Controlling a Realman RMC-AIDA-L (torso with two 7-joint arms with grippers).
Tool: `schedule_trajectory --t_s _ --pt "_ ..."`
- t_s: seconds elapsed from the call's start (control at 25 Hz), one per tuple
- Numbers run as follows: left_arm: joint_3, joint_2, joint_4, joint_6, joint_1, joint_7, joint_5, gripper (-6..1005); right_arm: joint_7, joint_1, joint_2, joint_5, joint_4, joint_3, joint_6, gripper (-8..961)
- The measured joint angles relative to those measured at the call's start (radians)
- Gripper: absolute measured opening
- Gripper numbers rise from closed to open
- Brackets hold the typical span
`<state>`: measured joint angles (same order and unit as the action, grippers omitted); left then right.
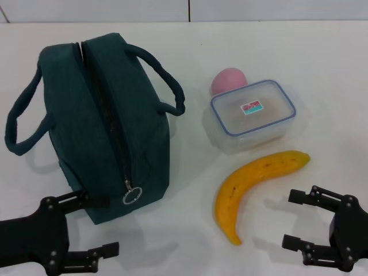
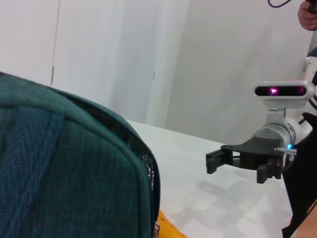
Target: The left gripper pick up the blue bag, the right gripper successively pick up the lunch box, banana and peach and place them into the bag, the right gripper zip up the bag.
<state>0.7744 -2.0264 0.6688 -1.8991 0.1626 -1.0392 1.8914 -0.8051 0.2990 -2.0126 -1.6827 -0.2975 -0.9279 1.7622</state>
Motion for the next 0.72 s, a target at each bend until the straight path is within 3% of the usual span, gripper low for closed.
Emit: schedule_trajectory --t_s 0.44,0.64,0.72 --pt "-0.009 0.002 0.0 0.0 -0.002 -0.032 0.0 874 0.0 0.0 0.0 0.0 0.0 0.003 0.0 804" --pt "-0.009 0.029 0.002 -0.001 -0.003 -0.153 0.003 874 0.0 0.0 0.0 0.0 0.0 0.005 0.0 801" --pt "-0.011 0.051 0.016 -0.001 -0.002 -0.255 0.006 873 0.0 0.0 0.0 0.0 0.0 0.006 0.0 799"
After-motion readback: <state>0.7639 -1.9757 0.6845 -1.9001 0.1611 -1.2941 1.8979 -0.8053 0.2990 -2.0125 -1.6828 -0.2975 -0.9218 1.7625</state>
